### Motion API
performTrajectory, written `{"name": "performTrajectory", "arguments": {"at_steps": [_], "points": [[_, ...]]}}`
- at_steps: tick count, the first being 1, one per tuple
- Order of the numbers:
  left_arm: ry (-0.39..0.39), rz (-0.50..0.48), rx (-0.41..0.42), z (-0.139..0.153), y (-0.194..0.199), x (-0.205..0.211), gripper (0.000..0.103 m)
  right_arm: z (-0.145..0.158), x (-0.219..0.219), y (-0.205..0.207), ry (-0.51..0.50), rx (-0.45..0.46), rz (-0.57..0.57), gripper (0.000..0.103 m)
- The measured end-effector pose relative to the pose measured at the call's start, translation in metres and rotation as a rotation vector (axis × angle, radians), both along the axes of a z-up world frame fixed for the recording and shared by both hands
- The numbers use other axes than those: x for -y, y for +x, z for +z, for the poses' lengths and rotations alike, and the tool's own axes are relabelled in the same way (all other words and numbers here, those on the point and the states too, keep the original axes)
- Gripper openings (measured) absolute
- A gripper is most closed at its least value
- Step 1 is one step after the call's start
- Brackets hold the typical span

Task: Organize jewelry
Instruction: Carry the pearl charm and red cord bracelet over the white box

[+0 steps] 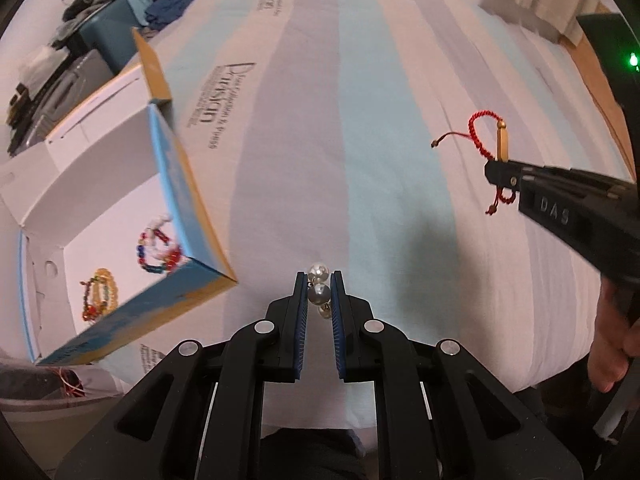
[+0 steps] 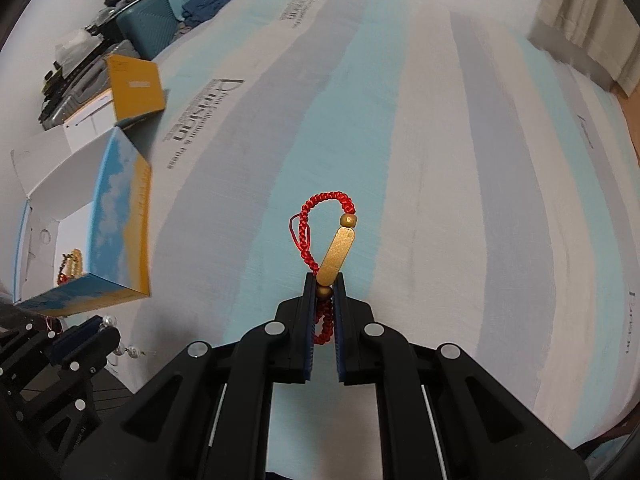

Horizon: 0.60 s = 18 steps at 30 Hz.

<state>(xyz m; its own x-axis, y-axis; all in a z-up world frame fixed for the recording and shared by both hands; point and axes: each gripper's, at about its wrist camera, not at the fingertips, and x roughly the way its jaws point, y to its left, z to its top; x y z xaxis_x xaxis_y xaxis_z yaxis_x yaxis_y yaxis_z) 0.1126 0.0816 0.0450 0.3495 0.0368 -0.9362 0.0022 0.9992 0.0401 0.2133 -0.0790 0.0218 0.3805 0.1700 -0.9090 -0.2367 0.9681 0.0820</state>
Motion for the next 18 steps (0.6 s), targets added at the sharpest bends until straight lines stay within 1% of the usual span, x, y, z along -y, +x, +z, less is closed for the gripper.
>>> {"name": "performTrajectory", "arguments": {"at_steps": [8,16,18], "points": [[-0.005,0.064,0.032,0.022,0.003,-0.048,0.01,0.02,-0.056,-0.007,0.013,0.027,0.071,0.007],[-0.001,0.147,0.059,0.037,-0.001,-0.115,0.01,0.03,-0.118,-0.016,0.033,0.044,0.152,0.007],[-0.001,0.167,0.061,0.039,-0.003,-0.133,0.01,0.034,-0.139,-0.02,0.035,0.06,0.195,0.007]]}}
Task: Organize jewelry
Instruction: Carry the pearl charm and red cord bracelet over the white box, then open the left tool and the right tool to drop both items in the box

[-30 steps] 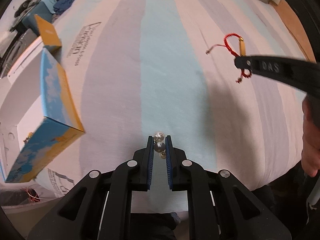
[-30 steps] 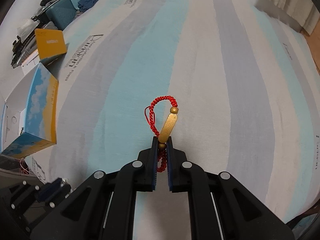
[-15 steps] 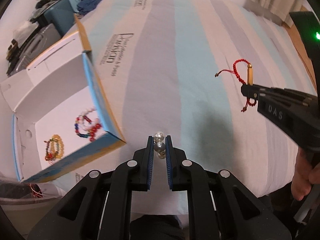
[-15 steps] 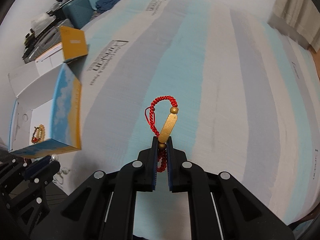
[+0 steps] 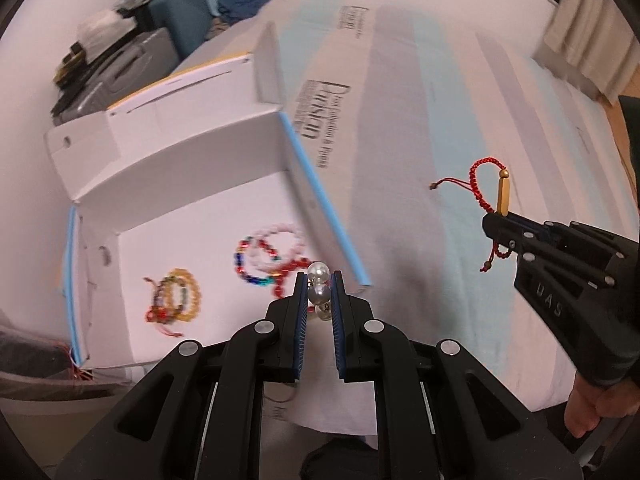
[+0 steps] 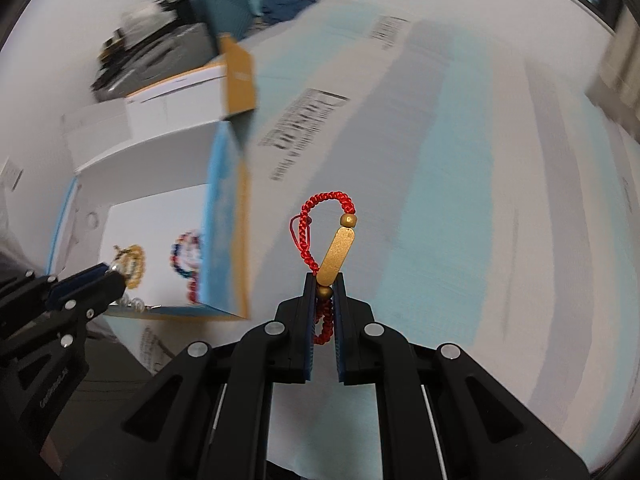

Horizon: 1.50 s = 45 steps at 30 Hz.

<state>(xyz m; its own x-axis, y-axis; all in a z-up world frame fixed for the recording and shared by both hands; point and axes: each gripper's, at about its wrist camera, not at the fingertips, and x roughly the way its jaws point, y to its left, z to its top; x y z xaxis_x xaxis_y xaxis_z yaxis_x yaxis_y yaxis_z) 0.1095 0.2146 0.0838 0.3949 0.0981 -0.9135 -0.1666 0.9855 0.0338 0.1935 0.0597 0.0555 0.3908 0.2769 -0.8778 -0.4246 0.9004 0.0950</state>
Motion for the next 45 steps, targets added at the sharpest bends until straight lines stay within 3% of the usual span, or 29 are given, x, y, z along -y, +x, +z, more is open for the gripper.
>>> {"name": "performTrajectory", "arguments": {"at_steps": [13,23,34,45], "points": [[0.013,0.119,-0.024,-0.01,-0.012,-0.096,0.01,0.0,-0.113,-0.011,0.005,0.007,0.158,0.007],[-0.016,0.189,-0.119,-0.039,-0.005,-0.16,0.011,-0.033,-0.187,0.002,-0.079,-0.117,0.239,0.007],[-0.046,0.227,-0.261,-0.082,0.015,-0.204,0.01,-0.078,-0.235,0.029,-0.194,-0.264,0.27,0.007],[-0.033,0.237,-0.368,-0.123,0.028,-0.214,0.011,-0.126,-0.244,0.038,-0.276,-0.357,0.283,0.007]]}}
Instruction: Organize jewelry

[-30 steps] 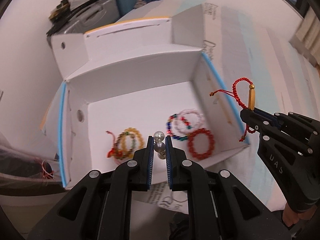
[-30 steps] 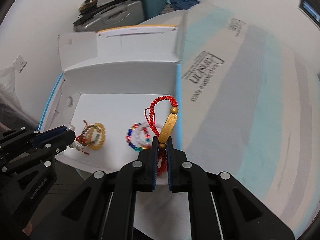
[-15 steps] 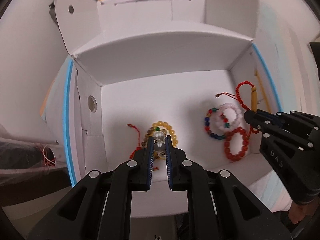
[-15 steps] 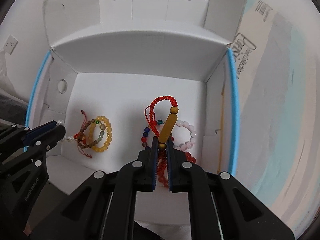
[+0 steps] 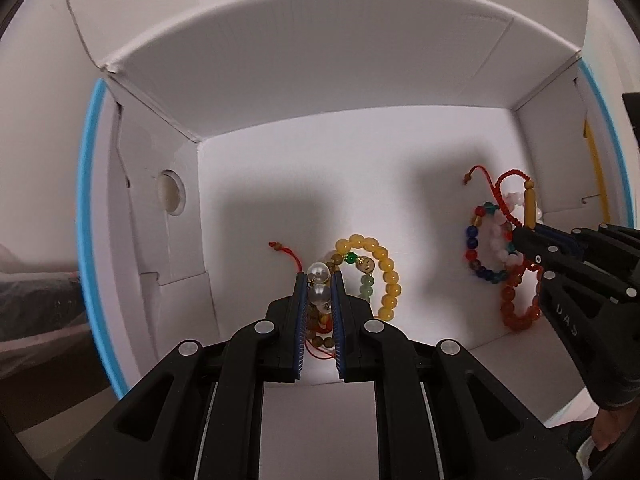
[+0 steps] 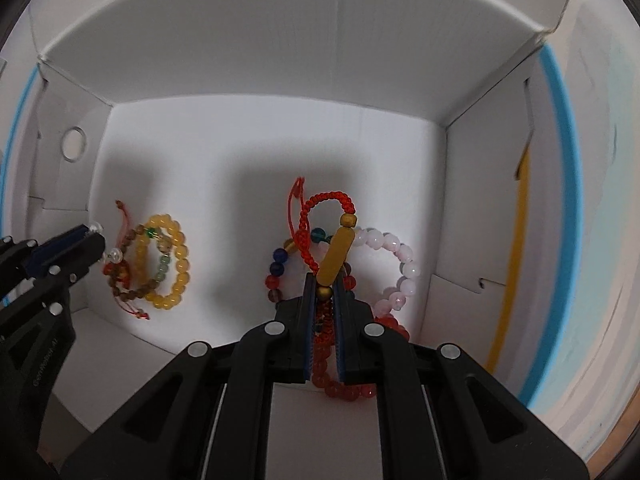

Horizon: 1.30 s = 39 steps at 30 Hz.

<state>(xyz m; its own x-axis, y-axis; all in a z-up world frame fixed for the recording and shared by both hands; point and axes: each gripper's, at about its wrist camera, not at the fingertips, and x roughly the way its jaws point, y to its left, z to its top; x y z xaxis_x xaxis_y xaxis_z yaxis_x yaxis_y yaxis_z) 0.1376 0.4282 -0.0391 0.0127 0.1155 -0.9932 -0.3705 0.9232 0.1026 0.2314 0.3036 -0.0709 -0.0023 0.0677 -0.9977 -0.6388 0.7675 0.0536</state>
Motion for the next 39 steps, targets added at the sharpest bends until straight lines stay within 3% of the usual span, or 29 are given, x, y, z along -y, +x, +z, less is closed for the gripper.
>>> {"name": "performTrajectory", "arguments": {"at_steps": [8,13,15,16,18,21,22,26,28,30,32,36,39], "points": [[0.013,0.002,-0.028,-0.012,0.001,0.001,0.012,-0.018,0.0,-0.003,-0.028,-0.035,0.006,0.01],[0.049,0.007,-0.007,-0.007,-0.003,0.003,0.014,-0.013,0.003,-0.004,-0.009,-0.014,-0.006,0.024],[0.054,0.015,0.005,-0.003,-0.006,0.004,0.015,-0.008,0.005,-0.007,0.007,0.003,-0.012,0.041],[0.057,0.018,0.012,0.0,-0.008,0.004,0.016,-0.005,0.005,-0.008,0.018,0.009,-0.018,0.044],[0.068,0.022,0.034,0.007,-0.012,0.005,0.032,0.003,0.008,-0.011,0.053,0.028,-0.022,0.055],[0.084,0.034,0.08,0.022,-0.021,0.008,0.041,0.021,0.014,-0.017,0.116,0.066,-0.032,0.066],[0.089,0.035,0.096,0.028,-0.023,0.009,0.042,0.029,0.017,-0.02,0.134,0.086,-0.036,0.067],[0.156,0.04,0.19,0.056,-0.038,0.017,0.062,0.056,0.036,-0.031,0.209,0.16,-0.055,0.07],[0.159,0.042,0.231,0.069,-0.049,0.023,0.064,0.069,0.041,-0.034,0.241,0.19,-0.061,0.073],[0.168,0.041,0.265,0.081,-0.056,0.027,0.075,0.085,0.053,-0.042,0.281,0.244,-0.078,0.077],[0.169,0.04,0.3,0.091,-0.066,0.031,0.077,0.098,0.047,-0.045,0.307,0.279,-0.085,0.077],[0.166,0.048,0.39,0.118,-0.085,0.032,0.093,0.123,0.057,-0.064,0.338,0.382,-0.08,0.078],[0.199,0.053,0.443,0.129,-0.105,0.039,0.097,0.136,0.071,-0.078,0.383,0.432,-0.1,0.087]]}}
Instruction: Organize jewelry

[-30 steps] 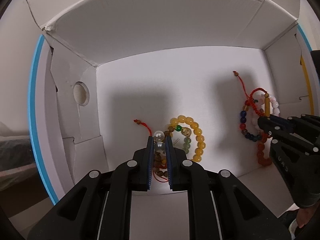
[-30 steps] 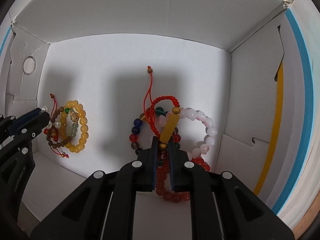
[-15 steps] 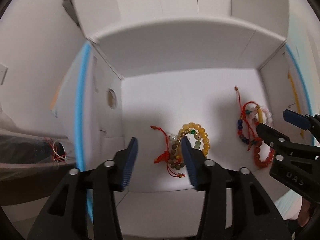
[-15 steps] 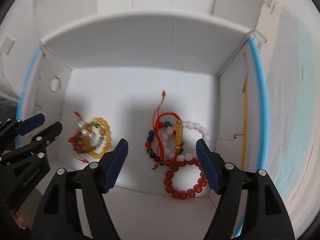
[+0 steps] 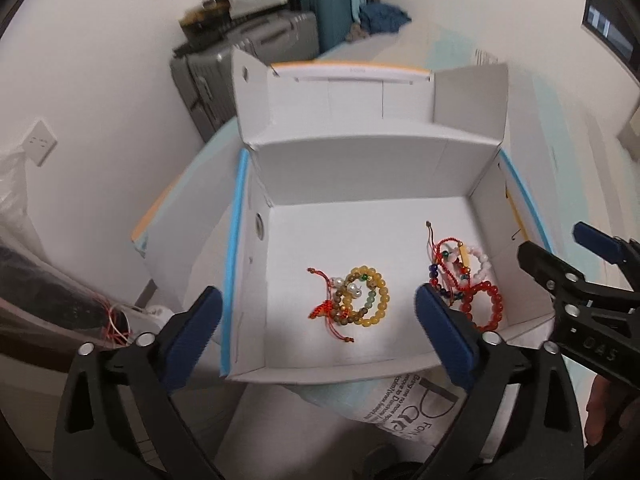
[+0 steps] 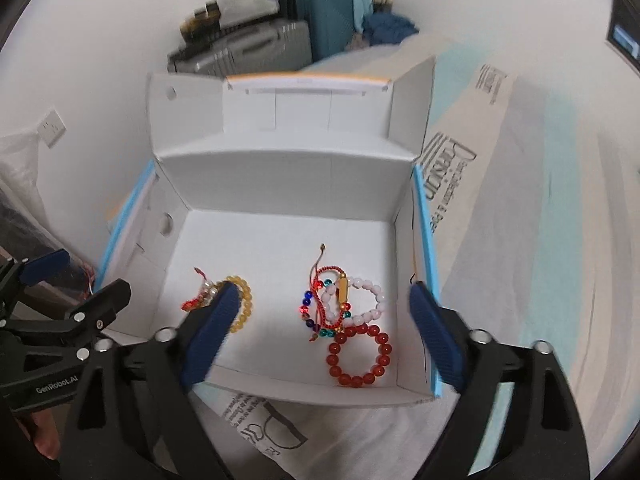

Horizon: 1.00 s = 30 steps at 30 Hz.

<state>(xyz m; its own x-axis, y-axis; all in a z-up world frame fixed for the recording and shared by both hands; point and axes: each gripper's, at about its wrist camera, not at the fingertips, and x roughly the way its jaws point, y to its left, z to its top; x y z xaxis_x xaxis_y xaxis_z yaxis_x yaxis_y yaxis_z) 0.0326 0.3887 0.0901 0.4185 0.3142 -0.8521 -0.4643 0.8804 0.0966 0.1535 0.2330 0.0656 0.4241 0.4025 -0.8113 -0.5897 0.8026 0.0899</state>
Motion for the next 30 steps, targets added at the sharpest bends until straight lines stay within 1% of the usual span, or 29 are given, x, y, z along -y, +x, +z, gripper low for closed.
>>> {"name": "performTrajectory", "arguments": {"at_steps": [1,3,7,12,15,18,21,23,30], "points": [[0.004,0.0,0.012,0.002,-0.005,0.002,0.097,0.005,0.006,-0.007,0.01,0.028,-0.009,0.087],[0.012,0.002,0.035,0.004,-0.016,0.006,0.097,0.009,0.011,-0.018,0.025,0.051,-0.018,0.091],[0.019,0.007,0.063,-0.002,-0.036,0.012,0.097,0.017,0.028,-0.038,0.068,0.087,-0.043,0.091],[0.016,0.011,0.089,-0.01,-0.058,0.018,0.097,0.014,0.044,-0.058,0.093,0.114,-0.059,0.093],[0.006,0.016,0.109,-0.012,-0.069,0.021,0.097,0.009,0.05,-0.07,0.089,0.131,-0.062,0.096],[0.017,0.013,0.12,-0.012,-0.077,0.025,0.097,0.005,0.056,-0.082,0.076,0.167,-0.07,0.096],[0.004,-0.001,0.127,-0.012,-0.081,0.03,0.097,0.001,0.06,-0.092,0.075,0.177,-0.077,0.096],[0.019,-0.006,0.131,-0.01,-0.084,0.035,0.097,0.0,0.062,-0.099,0.074,0.198,-0.09,0.096],[0.039,-0.023,0.144,-0.008,-0.092,0.042,0.097,-0.001,0.066,-0.11,0.082,0.212,-0.093,0.096]]}}
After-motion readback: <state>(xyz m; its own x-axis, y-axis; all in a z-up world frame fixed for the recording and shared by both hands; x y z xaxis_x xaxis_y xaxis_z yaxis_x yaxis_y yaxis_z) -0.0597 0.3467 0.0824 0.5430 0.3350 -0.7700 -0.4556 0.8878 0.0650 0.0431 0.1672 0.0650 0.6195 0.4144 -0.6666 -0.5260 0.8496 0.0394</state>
